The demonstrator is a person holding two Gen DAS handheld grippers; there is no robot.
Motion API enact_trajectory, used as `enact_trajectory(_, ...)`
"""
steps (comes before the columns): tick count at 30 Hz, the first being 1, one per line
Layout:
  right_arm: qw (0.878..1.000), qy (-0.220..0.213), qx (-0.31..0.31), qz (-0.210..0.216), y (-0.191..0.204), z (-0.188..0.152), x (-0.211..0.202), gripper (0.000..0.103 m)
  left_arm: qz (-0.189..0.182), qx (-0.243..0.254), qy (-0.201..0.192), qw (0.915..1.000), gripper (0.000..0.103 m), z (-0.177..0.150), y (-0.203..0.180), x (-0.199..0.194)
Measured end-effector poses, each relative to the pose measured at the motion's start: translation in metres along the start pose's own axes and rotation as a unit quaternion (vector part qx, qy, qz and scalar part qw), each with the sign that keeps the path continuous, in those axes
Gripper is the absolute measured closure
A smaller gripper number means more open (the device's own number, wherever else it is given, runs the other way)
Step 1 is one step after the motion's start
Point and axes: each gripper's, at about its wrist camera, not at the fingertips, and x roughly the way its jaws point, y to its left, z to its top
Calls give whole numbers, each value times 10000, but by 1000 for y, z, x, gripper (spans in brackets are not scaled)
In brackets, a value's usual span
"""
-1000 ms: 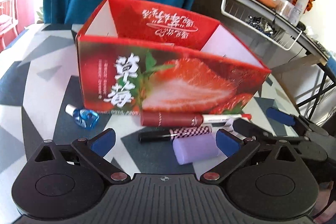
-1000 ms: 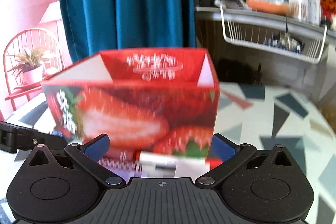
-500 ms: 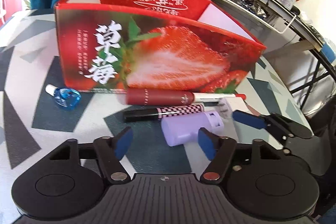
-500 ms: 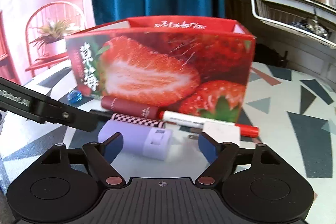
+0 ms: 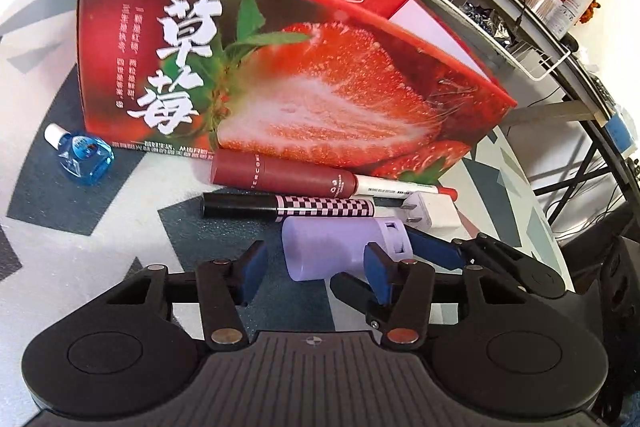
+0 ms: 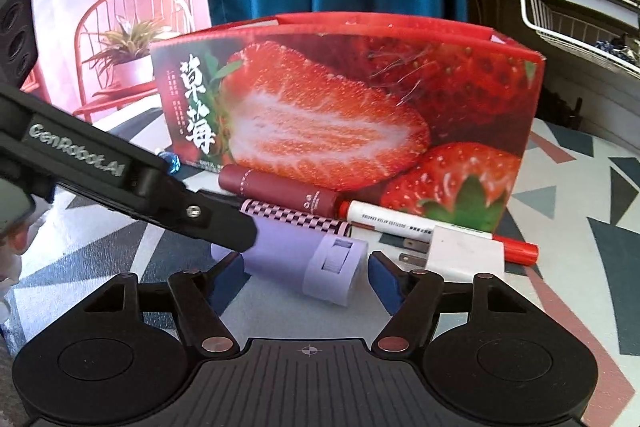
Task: Organize rigid objects
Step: 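Close the left tool on the lavender power bank and lift it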
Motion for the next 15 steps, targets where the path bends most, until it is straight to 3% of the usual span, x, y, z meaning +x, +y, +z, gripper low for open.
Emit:
enact_trajectory(7,9999,78,53,73,-2,-1,3,41,-100,82,-13,9999,58,-1,-2,12)
enact_trajectory(15,9999,72,73,102,-3,-2,4,41,-61,210,-53,9997,57,-3,-5,14)
